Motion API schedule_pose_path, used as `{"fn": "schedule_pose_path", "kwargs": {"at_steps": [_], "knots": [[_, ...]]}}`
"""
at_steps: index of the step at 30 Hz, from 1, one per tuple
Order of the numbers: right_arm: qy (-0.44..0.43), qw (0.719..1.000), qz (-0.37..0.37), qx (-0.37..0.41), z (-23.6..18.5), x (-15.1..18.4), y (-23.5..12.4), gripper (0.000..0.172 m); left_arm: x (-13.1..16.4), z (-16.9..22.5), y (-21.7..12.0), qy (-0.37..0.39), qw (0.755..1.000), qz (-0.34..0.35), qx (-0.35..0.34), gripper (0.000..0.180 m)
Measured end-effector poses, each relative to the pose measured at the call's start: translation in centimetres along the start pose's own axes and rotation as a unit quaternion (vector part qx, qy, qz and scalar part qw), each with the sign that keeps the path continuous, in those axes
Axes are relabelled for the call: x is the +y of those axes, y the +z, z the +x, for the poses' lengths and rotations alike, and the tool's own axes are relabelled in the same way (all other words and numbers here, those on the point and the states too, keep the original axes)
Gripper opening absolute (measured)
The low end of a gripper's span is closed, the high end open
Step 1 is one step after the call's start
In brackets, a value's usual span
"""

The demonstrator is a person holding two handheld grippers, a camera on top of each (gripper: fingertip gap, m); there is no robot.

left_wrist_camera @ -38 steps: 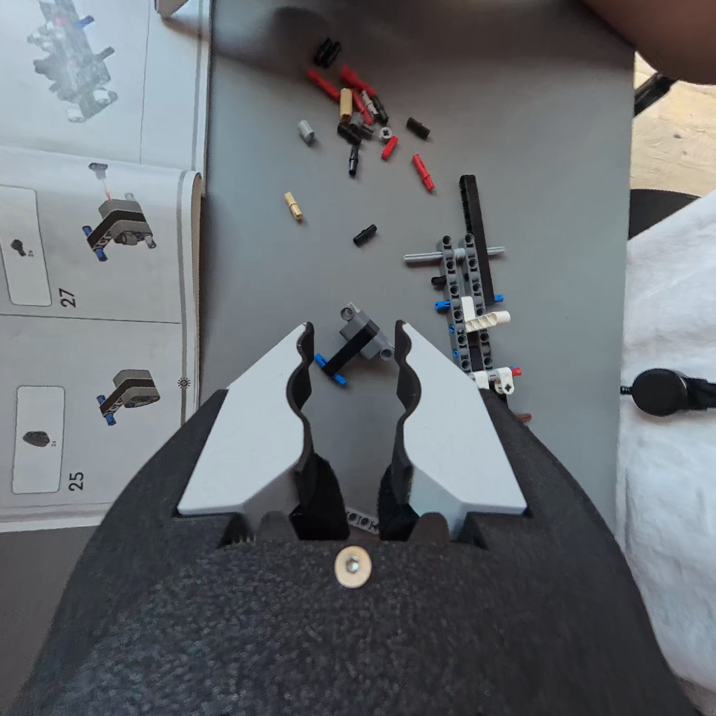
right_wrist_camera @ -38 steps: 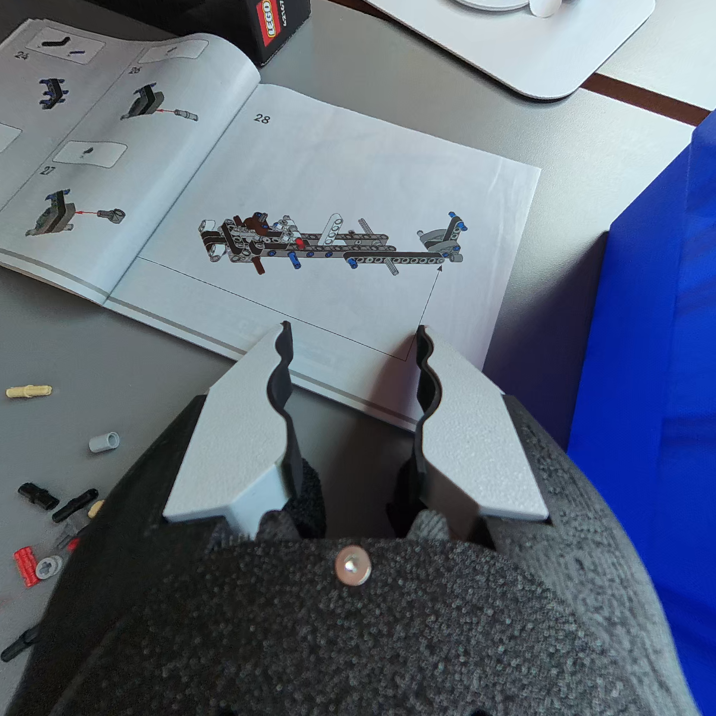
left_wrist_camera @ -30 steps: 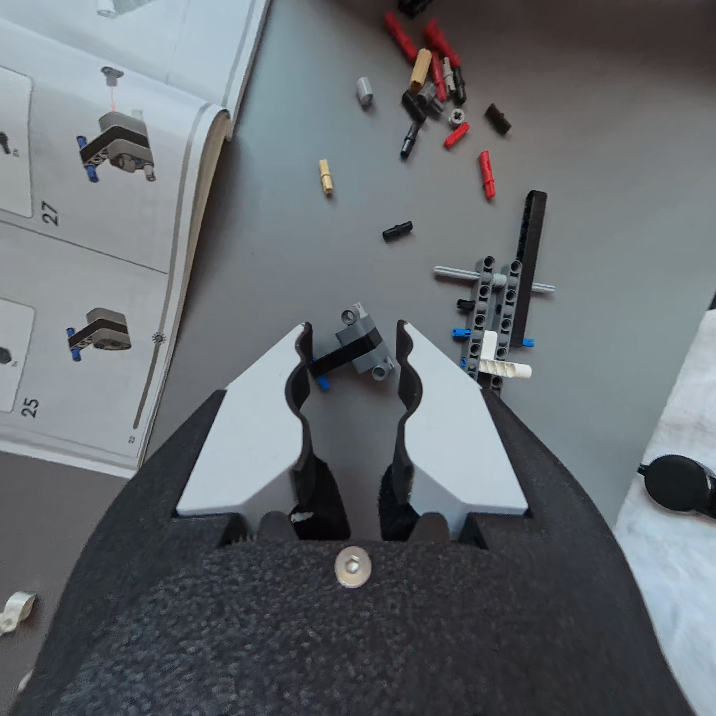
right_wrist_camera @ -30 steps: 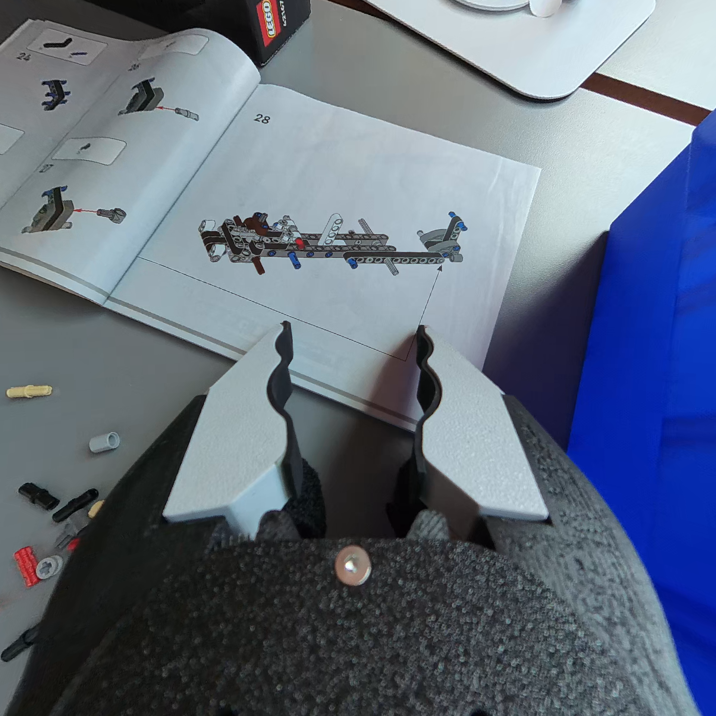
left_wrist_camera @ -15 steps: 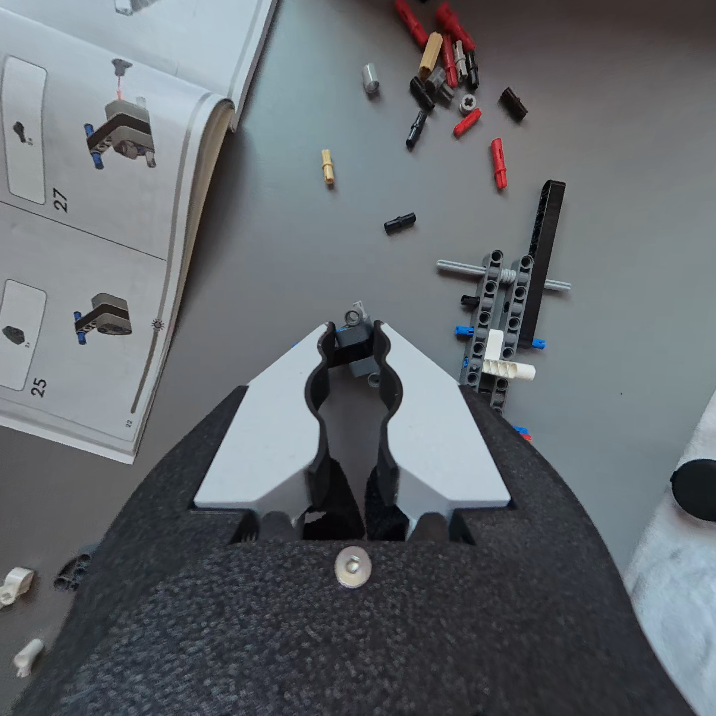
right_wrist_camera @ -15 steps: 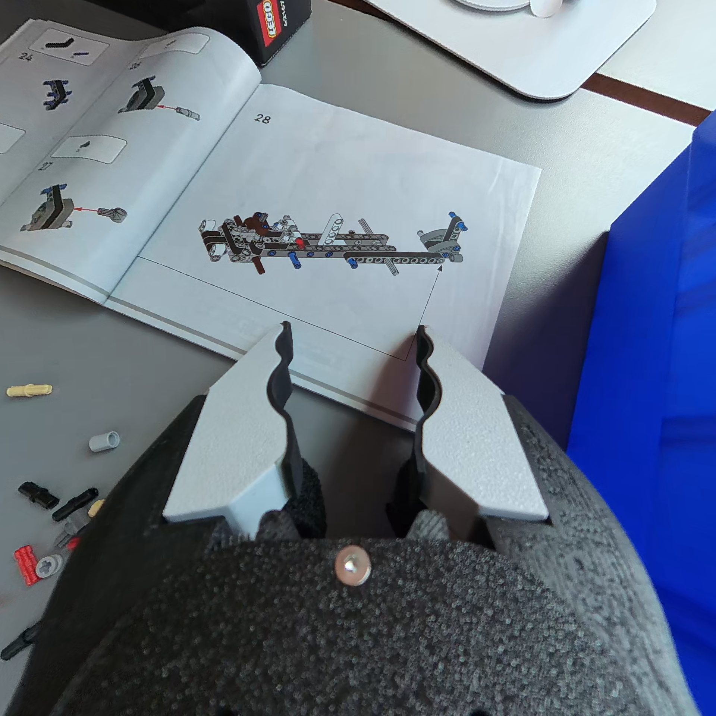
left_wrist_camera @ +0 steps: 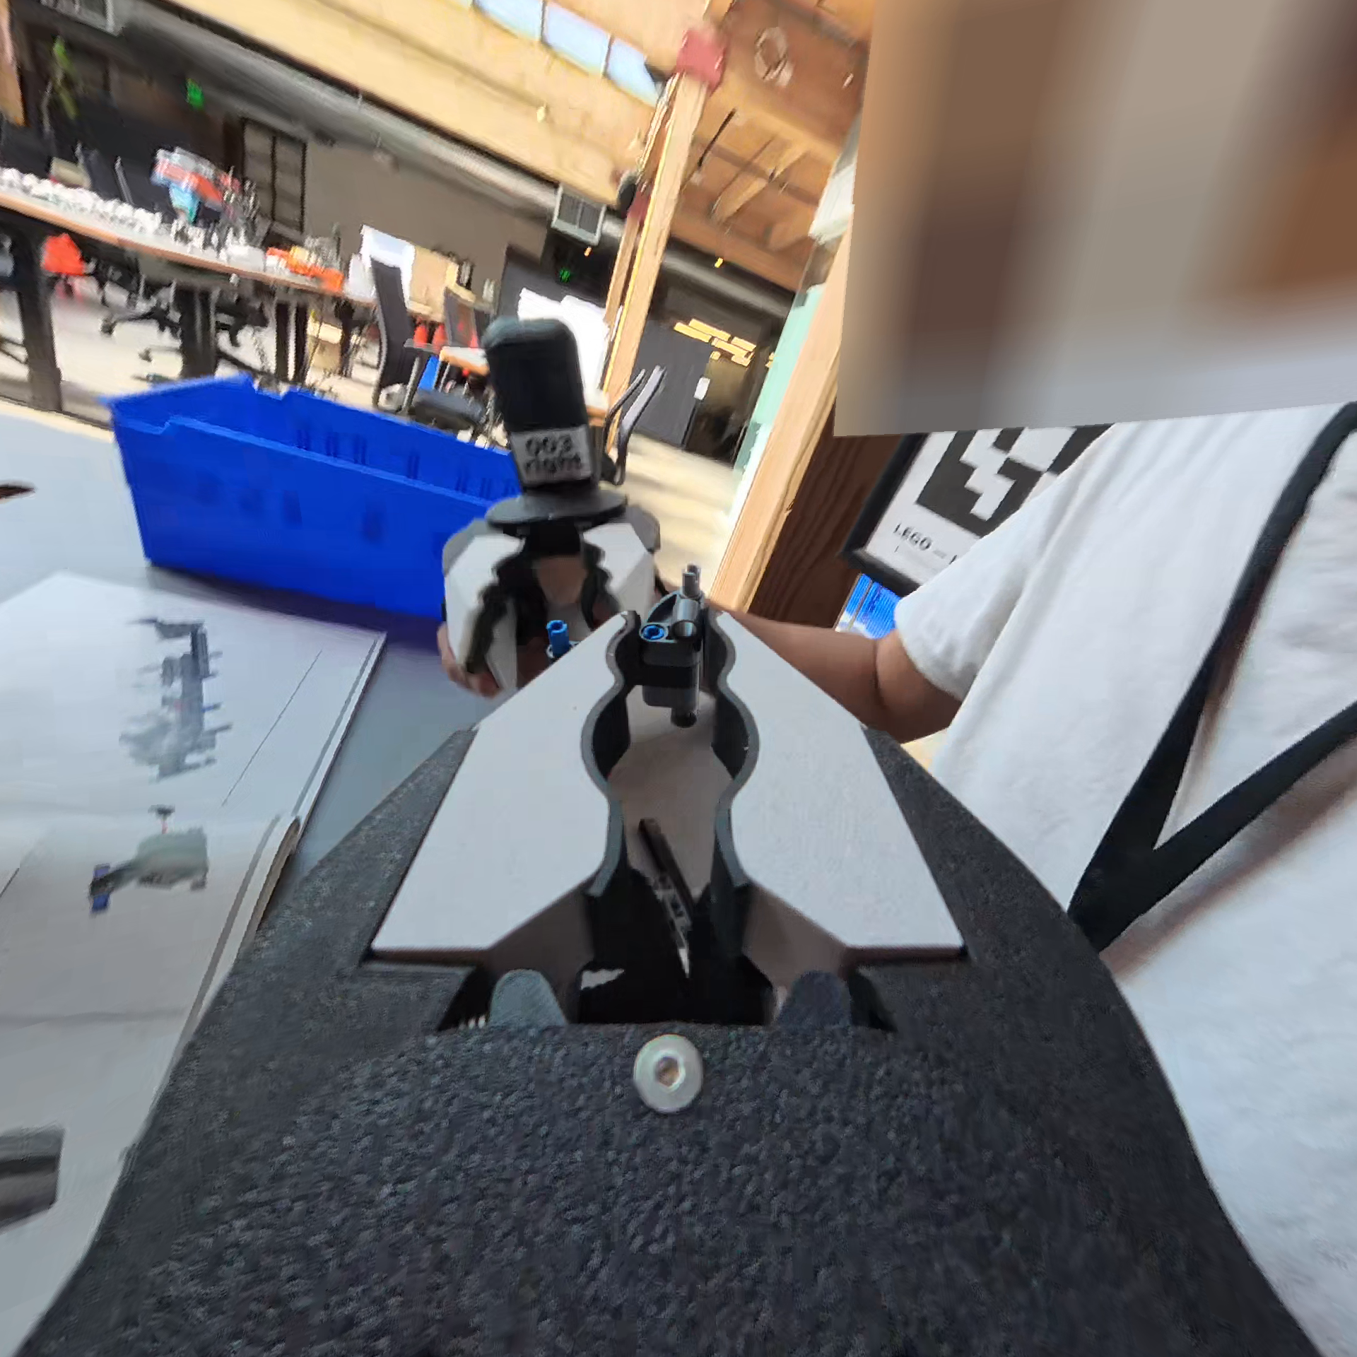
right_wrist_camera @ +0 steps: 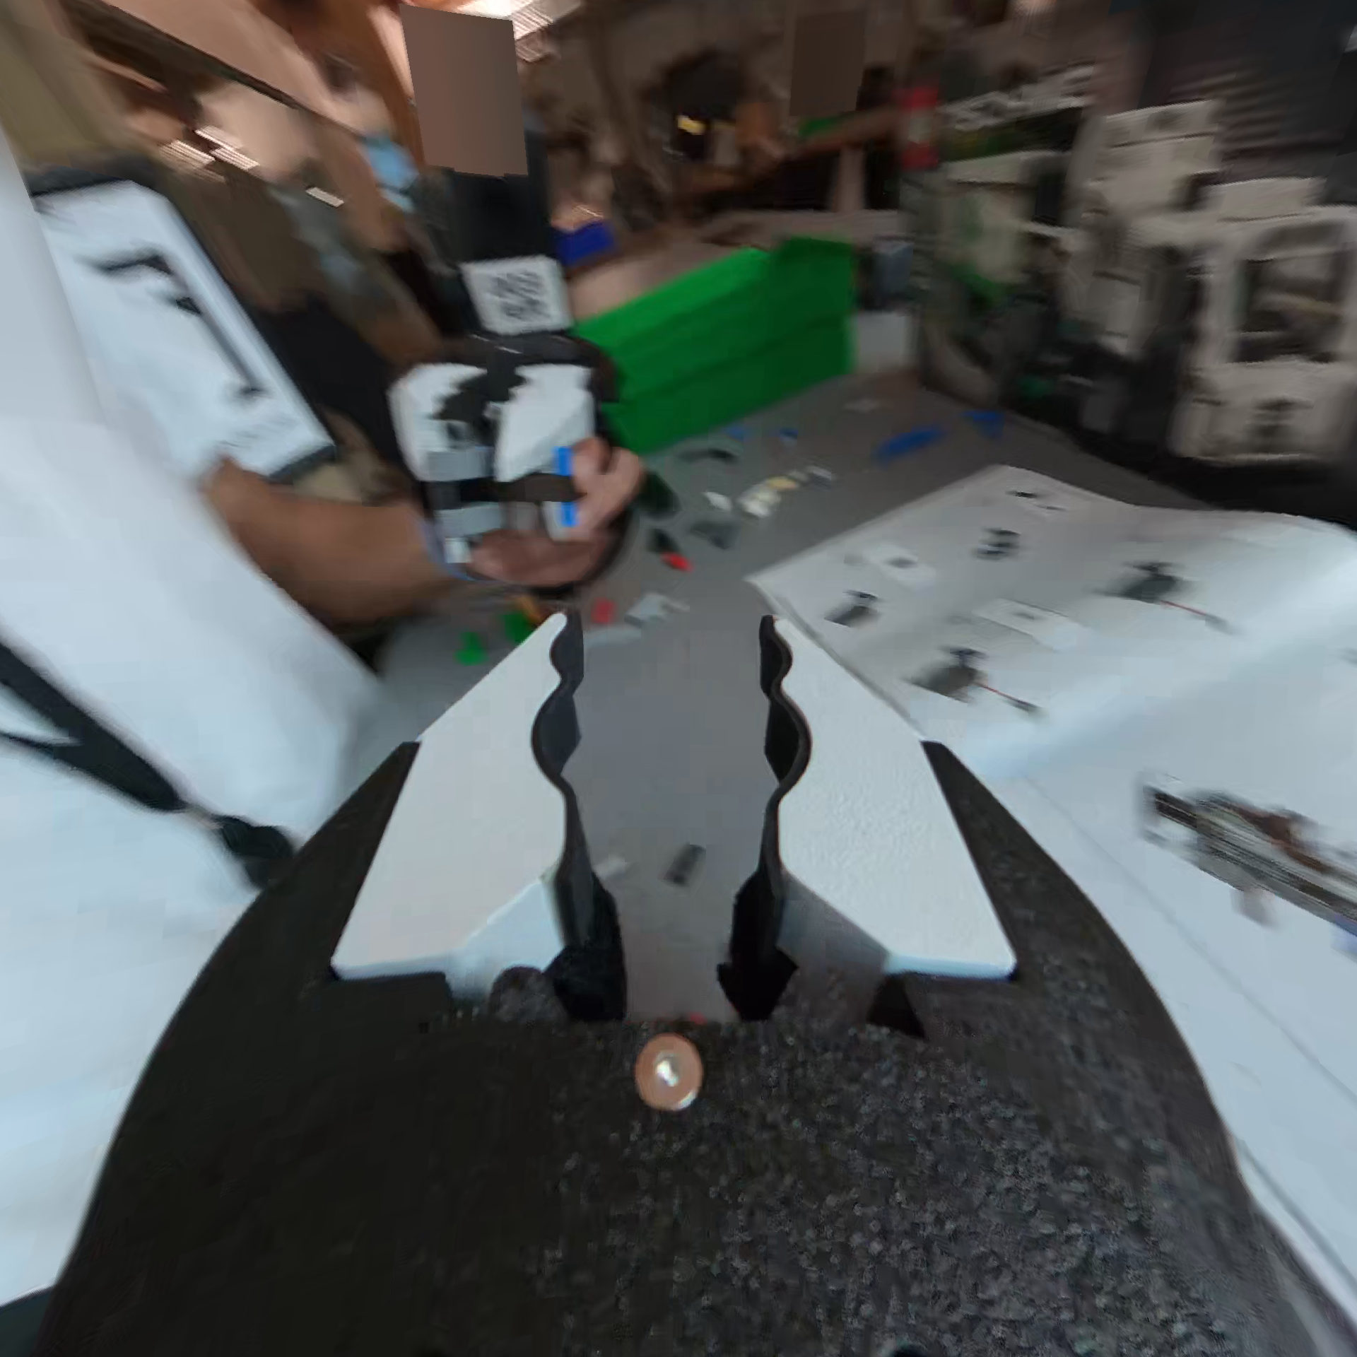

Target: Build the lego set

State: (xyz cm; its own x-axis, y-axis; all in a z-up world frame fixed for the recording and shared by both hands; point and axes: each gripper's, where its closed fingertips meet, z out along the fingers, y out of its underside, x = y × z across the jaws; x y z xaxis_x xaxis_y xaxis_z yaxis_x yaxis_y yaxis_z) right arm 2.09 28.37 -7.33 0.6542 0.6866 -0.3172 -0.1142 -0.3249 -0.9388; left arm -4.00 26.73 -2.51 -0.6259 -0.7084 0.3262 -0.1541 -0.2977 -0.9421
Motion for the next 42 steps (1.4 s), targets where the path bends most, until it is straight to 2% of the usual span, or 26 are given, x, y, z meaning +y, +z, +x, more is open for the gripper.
{"fn": "schedule_pose_path", "kwargs": {"at_steps": [1, 2, 5, 8, 13, 16, 21, 26, 33, 38, 40, 42], "knots": [[0.035, 0.995, 0.02, -0.091, -2.8, -0.8, 0.8, 0.052, -1.0, 0.7, 0.0, 0.006, 0.999, 0.025, 0.023, 0.015], [0.068, 0.984, 0.037, -0.158, -4.7, -1.6, 1.2, 0.054, -1.6, 1.4, 0.0, 0.008, 0.998, 0.04, 0.047, 0.014], [0.145, 0.947, 0.064, -0.278, -6.7, -3.6, 1.7, 0.051, -2.4, 3.5, 0.2, 0.005, 0.992, 0.057, 0.113, 0.015], [0.18, 0.917, 0.049, -0.354, -7.8, -4.4, 1.7, 0.043, -2.6, 5.0, 0.3, 0.001, 0.986, 0.068, 0.155, 0.015], [0.139, 0.902, 0.012, -0.409, -9.7, -4.0, 2.4, 0.026, -1.9, 5.4, 0.9, -0.002, 0.984, 0.06, 0.165, 0.014], [0.119, 0.902, -0.005, -0.414, -10.2, -3.1, 2.7, 0.025, -1.9, 5.6, 1.0, -0.006, 0.983, 0.067, 0.169, 0.014], [0.107, 0.91, 0.022, -0.401, -9.9, -3.6, 2.4, 0.011, -1.1, 5.6, 1.3, -0.016, 0.982, 0.057, 0.179, 0.014], [0.111, 0.911, 0.005, -0.398, -9.9, -2.9, 2.6, 0.022, -0.8, 6.0, 1.7, -0.023, 0.979, 0.054, 0.197, 0.014], [0.096, 0.907, 0.002, -0.41, -10.6, -2.5, 2.1, 0.01, -0.6, 6.2, 1.8, -0.025, 0.978, 0.052, 0.201, 0.014], [0.089, 0.909, -0.004, -0.408, -10.6, -2.2, 2.2, 0.01, -0.2, 6.2, 1.8, -0.039, 0.976, 0.043, 0.212, 0.014], [0.085, 0.913, -0.005, -0.4, -10.4, -2.1, 2.2, 0.009, -0.2, 5.7, 1.6, -0.041, 0.978, 0.037, 0.2, 0.017], [0.083, 0.924, -0.008, -0.372, -9.3, -2.1, 2.1, 0.006, -0.5, 4.1, 1.0, -0.038, 0.986, 0.032, 0.157, 0.026]]}}
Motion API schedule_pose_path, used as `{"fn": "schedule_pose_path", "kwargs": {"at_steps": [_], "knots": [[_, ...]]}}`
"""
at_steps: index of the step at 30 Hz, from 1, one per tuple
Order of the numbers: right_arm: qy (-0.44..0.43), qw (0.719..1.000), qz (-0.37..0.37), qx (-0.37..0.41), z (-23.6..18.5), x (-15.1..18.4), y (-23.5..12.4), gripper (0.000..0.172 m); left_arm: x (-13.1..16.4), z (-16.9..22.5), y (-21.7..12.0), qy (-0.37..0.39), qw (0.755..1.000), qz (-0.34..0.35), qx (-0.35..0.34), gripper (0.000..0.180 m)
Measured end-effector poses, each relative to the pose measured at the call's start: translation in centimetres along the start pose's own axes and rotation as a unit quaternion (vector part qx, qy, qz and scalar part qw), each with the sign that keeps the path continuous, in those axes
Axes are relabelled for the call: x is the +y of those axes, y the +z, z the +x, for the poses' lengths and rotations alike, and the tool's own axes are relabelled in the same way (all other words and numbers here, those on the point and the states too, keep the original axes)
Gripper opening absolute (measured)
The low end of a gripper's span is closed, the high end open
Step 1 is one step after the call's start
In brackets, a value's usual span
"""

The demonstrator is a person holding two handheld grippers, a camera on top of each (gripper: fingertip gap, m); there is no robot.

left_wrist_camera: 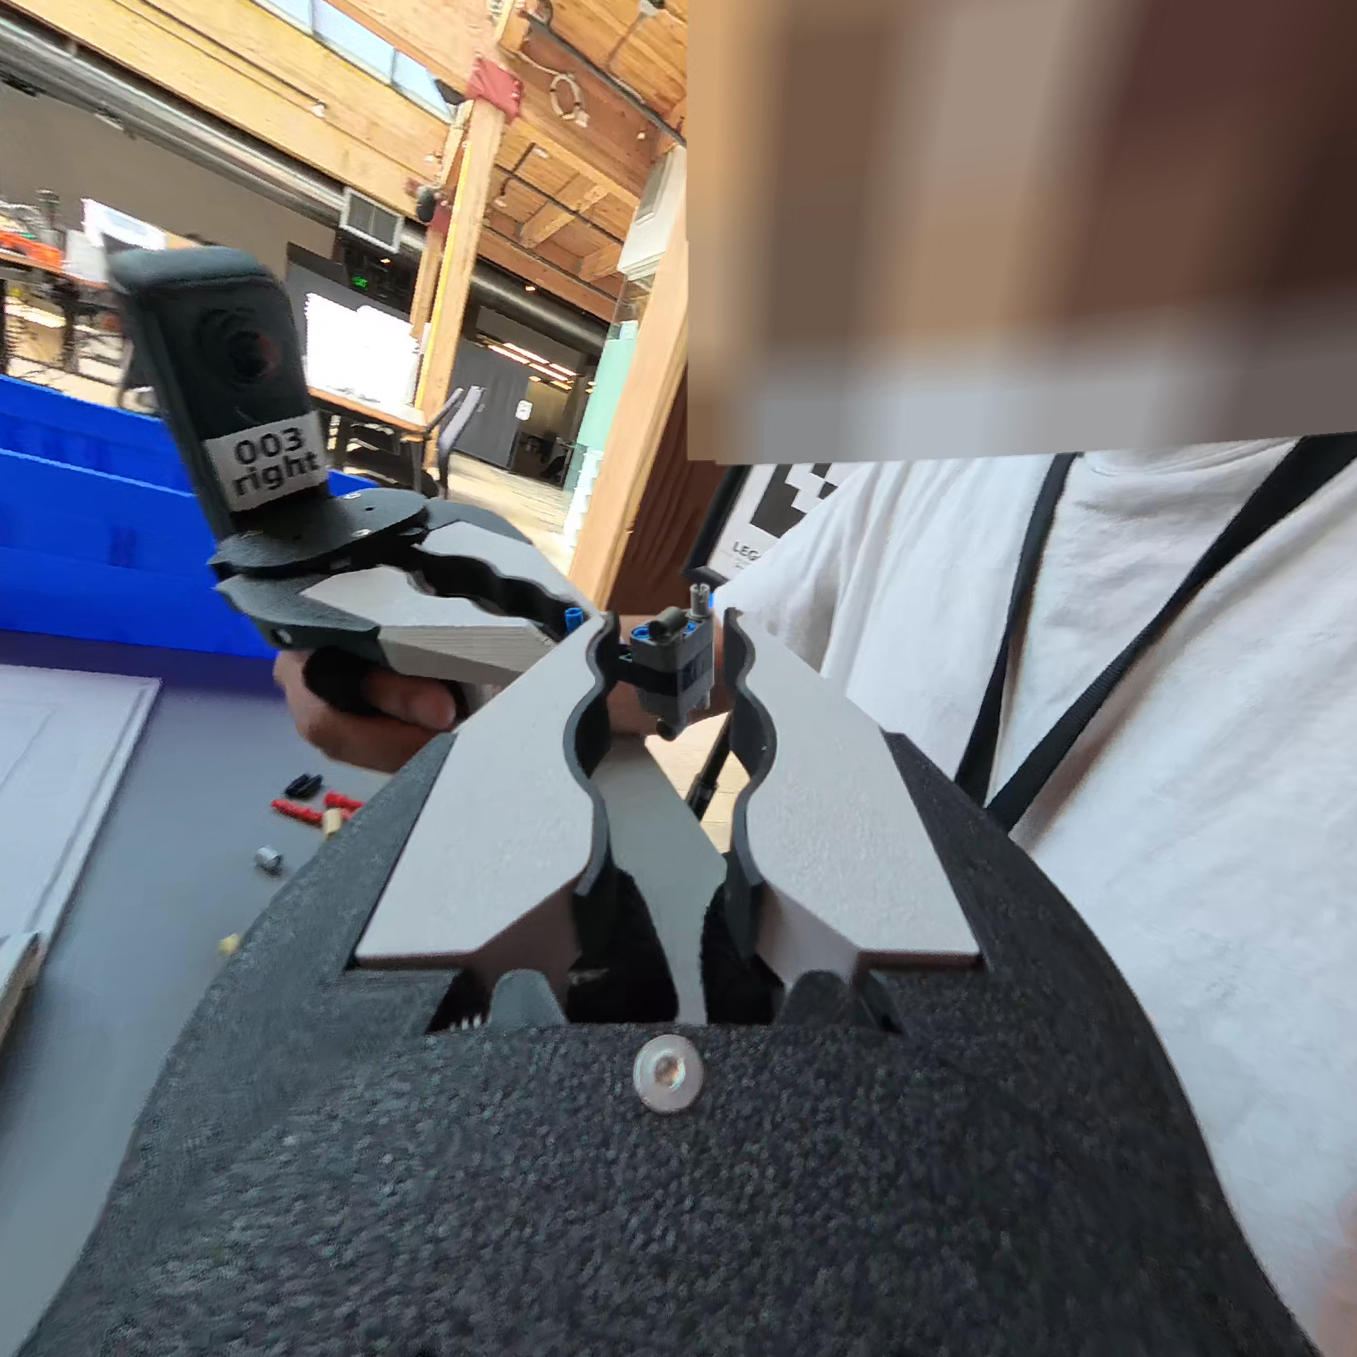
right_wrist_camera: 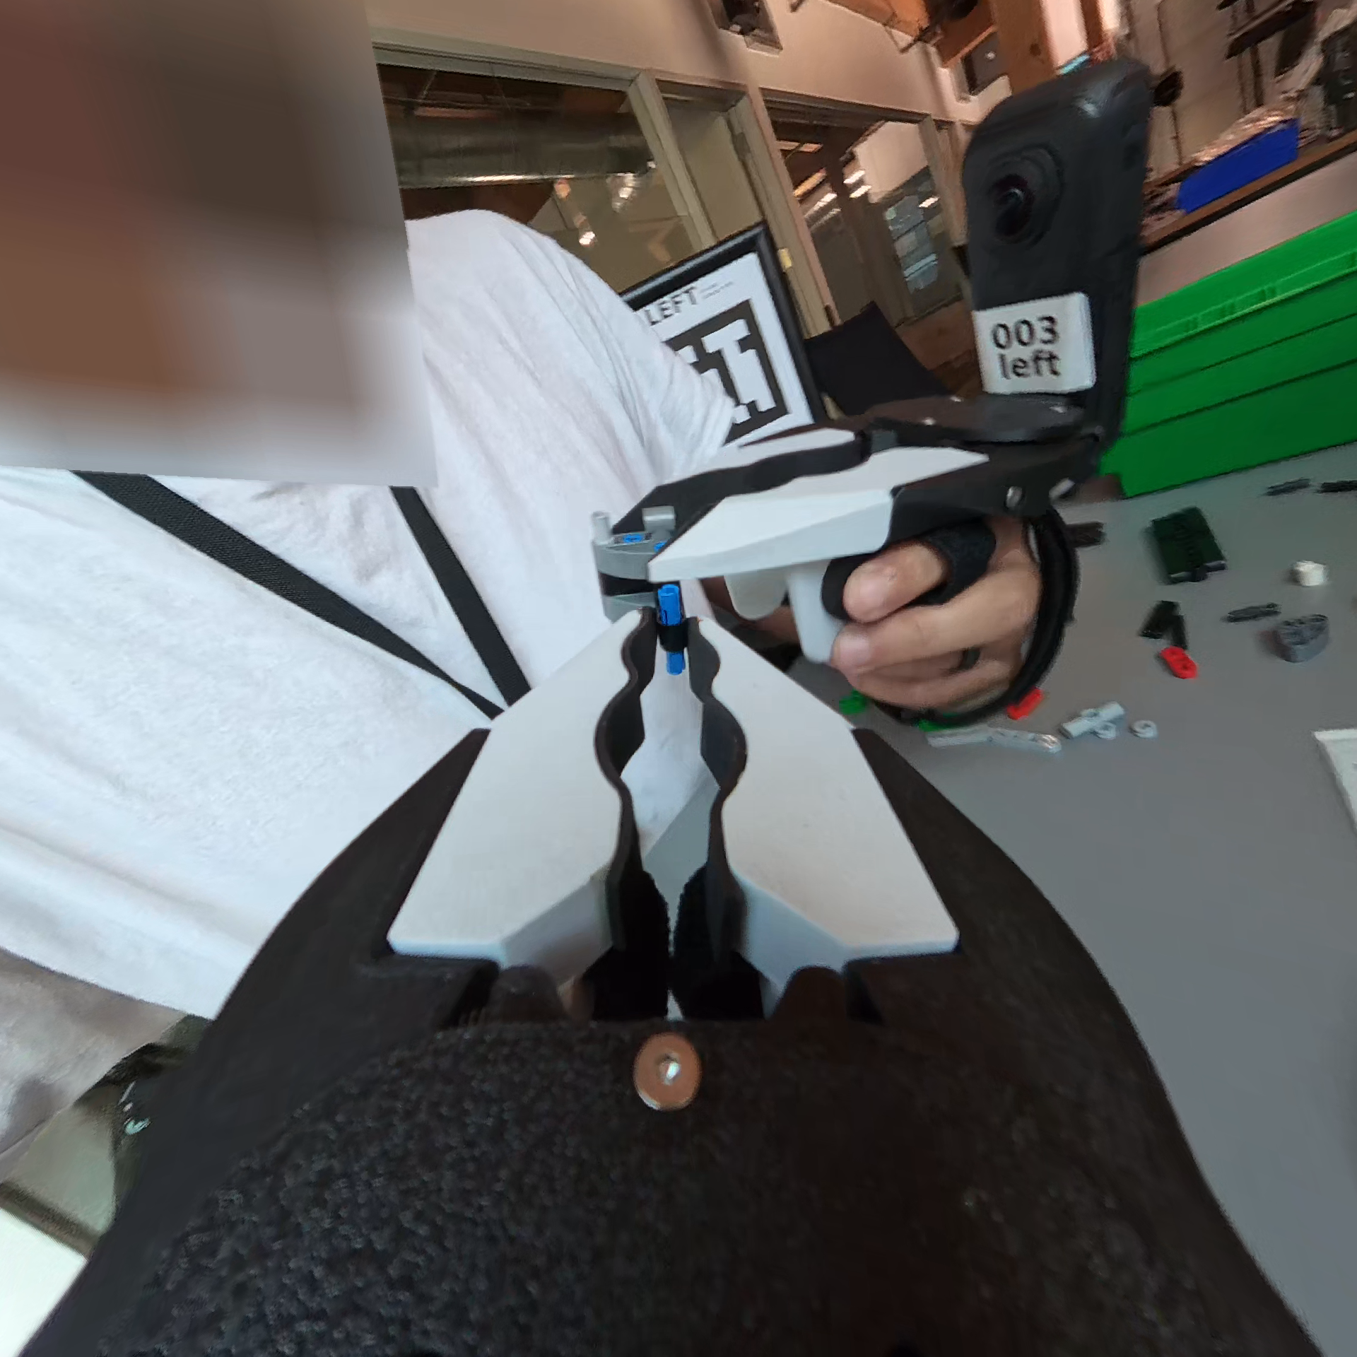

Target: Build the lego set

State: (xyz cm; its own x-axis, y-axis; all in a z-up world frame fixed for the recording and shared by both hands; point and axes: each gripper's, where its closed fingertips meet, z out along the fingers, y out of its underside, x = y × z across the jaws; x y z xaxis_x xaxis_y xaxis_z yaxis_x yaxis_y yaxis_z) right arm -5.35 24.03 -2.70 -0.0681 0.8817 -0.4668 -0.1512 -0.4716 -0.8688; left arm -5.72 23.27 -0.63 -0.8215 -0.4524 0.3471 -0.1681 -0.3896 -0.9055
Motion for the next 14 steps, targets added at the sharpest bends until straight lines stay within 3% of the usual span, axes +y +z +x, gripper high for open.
{"fn": "schedule_pose_path", "kwargs": {"at_steps": [5, 9, 14], "knots": [[-0.023, 0.979, -0.059, 0.196, 3.9, 1.2, -5.3, 0.005, 1.1, -2.8, -3.9, 0.049, 0.984, -0.091, -0.147, 0.03], [0.01, 0.913, -0.138, 0.383, 5.6, 3.4, -10.5, 0.006, 2.3, -2.7, -5.4, 0.074, 0.964, -0.154, -0.204, 0.033], [0.027, 0.859, -0.112, 0.499, 3.6, 4.2, -11.7, 0.006, 3.3, -3.5, -5.8, 0.111, 0.94, -0.199, -0.255, 0.037]]}}
